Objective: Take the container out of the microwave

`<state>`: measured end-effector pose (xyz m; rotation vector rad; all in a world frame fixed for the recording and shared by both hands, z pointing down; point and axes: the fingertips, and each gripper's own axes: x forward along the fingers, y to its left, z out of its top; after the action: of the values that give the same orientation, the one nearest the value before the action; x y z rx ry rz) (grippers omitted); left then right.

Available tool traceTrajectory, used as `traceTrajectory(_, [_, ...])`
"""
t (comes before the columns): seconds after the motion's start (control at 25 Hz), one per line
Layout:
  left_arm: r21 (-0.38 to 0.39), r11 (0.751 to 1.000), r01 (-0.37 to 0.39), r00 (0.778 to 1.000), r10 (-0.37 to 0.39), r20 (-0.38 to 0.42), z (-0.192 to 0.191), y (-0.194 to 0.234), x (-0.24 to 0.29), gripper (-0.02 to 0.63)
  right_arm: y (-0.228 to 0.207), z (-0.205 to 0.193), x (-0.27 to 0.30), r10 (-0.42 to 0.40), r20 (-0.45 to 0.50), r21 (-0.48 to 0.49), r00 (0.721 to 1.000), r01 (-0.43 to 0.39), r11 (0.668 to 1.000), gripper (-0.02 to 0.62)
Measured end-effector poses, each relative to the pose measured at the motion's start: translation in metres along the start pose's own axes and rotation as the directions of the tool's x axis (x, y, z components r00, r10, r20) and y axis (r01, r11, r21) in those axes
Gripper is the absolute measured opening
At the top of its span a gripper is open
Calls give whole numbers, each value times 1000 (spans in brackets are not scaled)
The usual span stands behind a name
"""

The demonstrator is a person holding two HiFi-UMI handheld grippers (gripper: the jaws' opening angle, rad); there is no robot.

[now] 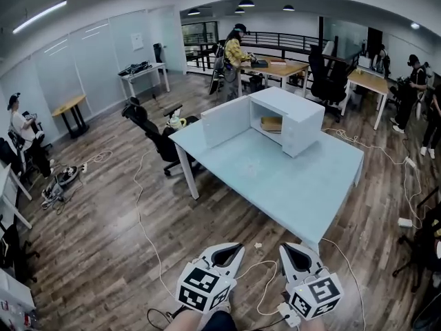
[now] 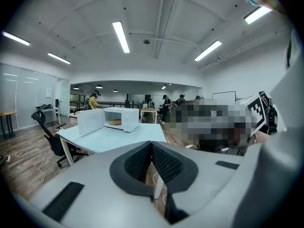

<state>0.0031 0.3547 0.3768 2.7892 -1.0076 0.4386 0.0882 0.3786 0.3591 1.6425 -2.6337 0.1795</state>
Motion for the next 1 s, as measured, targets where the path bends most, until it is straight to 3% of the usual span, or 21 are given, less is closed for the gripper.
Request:
traceTrajectory(0.2, [15,999,33,998,-34,55,23,54,31,11,-17,24,68,-13,22,-67,1000,14,998,2])
traceTrajectory(0.36, [25,998,64,997,-65,42,31,111,60,11,-23,32,133,-14,18,-80,1000,15,997,2])
traceTrajectory(0.52, [40,997,73,996,-75,57,50,170,82,11,-23,41,192,-37,3,-154,999,37,987,2])
traceTrajectory(0.64, [55,994,90,994,-94,58,62,205,95,11,-26,49,229,-54,18,-143,998,56,988,2])
traceTrajectory(0.88, [36,983,179,981,-181,68,60,227,111,11,-26,39,262,-85,-32,-162,996,79,984,3])
traceTrajectory(1.0, [54,979,194,979,-197,51,56,234,116,11,-32,26,274,-86,-61,-124,994,78,989,2])
